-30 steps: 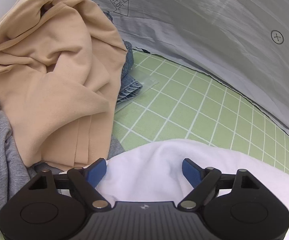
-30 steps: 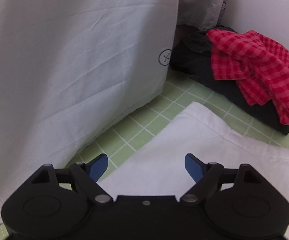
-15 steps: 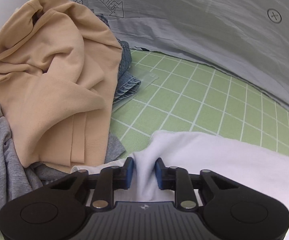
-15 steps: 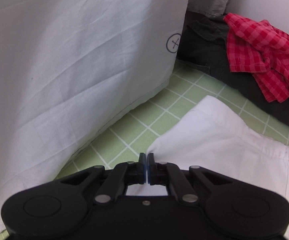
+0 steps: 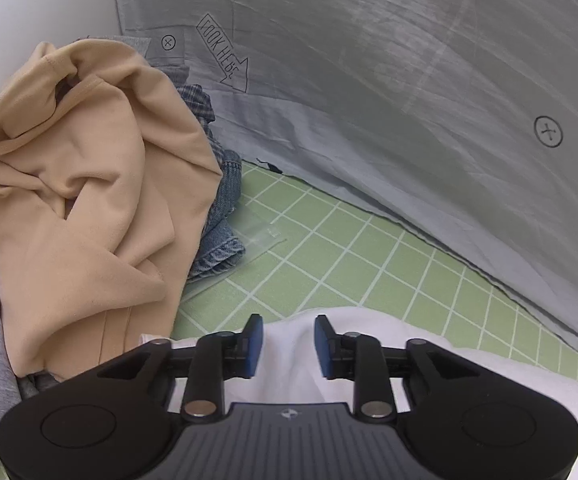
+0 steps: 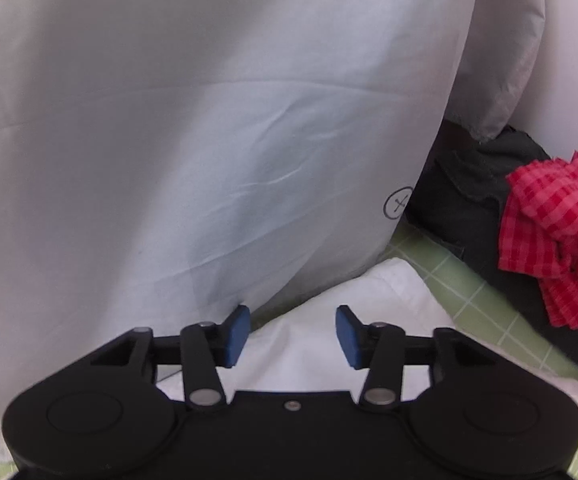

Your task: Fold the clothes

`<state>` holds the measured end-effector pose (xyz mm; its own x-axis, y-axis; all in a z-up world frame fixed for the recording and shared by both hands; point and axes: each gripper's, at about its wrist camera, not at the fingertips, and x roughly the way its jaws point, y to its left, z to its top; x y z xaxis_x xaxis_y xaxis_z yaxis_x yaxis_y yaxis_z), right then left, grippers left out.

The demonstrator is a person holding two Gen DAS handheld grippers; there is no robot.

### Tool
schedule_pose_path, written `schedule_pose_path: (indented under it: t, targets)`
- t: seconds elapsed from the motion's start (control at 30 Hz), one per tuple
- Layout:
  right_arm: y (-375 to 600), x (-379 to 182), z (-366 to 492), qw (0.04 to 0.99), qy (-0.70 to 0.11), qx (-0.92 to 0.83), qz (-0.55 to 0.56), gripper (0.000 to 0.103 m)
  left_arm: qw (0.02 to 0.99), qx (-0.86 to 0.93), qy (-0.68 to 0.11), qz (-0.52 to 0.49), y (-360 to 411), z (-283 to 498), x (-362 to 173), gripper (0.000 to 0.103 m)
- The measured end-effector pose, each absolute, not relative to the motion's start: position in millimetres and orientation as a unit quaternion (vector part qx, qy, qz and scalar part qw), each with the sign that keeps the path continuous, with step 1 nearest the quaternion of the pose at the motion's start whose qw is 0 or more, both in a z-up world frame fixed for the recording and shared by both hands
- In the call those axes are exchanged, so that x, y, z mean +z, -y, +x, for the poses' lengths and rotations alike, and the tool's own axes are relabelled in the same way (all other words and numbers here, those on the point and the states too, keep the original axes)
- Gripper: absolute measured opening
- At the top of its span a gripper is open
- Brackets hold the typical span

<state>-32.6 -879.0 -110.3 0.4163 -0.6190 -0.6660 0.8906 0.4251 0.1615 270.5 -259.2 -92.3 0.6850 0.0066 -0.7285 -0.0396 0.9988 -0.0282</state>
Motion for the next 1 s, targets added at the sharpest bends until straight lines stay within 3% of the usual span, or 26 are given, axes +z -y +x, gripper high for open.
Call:
schedule_pose_path:
  t: [0.03, 0.07, 0.27, 0.43, 0.53, 1.0]
  targets:
    - [870.9, -106.1, -40.3, 0.811, -0.264, -0.46, 0.247, 0.058, 0.92, 0.008, -0.392, -0.025, 257.6, 265.0, -89.5, 0.068]
    - [861.4, -103.6, -51.7, 0.815, -0.267, -0.454, 0.241, 0.066, 0.922, 0.004, -0.387, -0.029, 256.0, 259.5, -86.7, 0.078]
    - [782.9, -101.8, -138.0, 0.812, -0.316, -0.447, 0.202, 0.083, 0.923, -0.025, -0.382, -0.046, 241.3, 210.4, -63.8, 0.084]
    - [715.4, -111.0, -201.9, 0.792, -0.367, -0.457, 0.168, 0.089, 0.914, -0.062, -0.395, -0.075, 231.7, 143.1, -47.1, 0.085]
    - [689.7, -117.3, -235.8, 0.791, -0.38, -0.449, 0.168, 0.1, 0.907, -0.089, -0.401, -0.087, 231.5, 102.7, -41.5, 0.086]
    - [699.7, -157.2, -320.4, 0.799, -0.425, -0.411, 0.109, 0.1, 0.903, -0.137, -0.407, -0.033, 253.8, -53.1, -22.3, 0.086]
